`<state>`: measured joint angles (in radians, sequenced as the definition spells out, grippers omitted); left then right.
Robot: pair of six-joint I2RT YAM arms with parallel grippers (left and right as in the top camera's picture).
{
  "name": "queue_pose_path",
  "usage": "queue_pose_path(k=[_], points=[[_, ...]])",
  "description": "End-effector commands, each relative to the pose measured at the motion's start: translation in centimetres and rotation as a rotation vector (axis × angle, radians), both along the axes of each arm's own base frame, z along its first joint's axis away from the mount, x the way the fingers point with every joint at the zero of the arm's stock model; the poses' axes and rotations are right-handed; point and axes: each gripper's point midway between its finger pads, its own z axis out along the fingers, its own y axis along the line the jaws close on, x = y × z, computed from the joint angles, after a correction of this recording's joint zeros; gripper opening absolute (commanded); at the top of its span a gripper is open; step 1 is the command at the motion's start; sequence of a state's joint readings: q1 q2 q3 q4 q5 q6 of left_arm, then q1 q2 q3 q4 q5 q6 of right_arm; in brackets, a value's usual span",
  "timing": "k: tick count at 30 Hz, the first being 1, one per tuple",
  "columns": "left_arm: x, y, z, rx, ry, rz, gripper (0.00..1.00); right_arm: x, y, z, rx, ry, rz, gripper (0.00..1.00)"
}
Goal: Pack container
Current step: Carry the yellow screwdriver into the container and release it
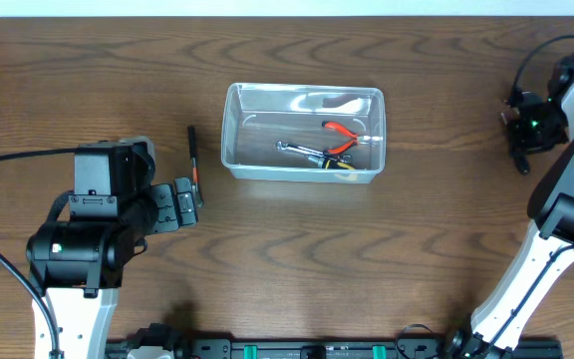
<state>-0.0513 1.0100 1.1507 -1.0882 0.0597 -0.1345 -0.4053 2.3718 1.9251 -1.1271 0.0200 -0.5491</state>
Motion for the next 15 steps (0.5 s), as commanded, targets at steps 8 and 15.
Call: queue_pose_path(k=[8, 15], points=[[0.2, 0.2, 0.5, 0.011, -0.014, 0.005, 0.98, 5.1, 8.8, 15.9, -0.079, -0.333, 0.191, 0.01], [0.2, 0.2, 0.5, 0.011, -0.014, 0.005, 0.98, 4.4, 24.0, 23.2, -0.005, -0.513, 0.551, 0.01]])
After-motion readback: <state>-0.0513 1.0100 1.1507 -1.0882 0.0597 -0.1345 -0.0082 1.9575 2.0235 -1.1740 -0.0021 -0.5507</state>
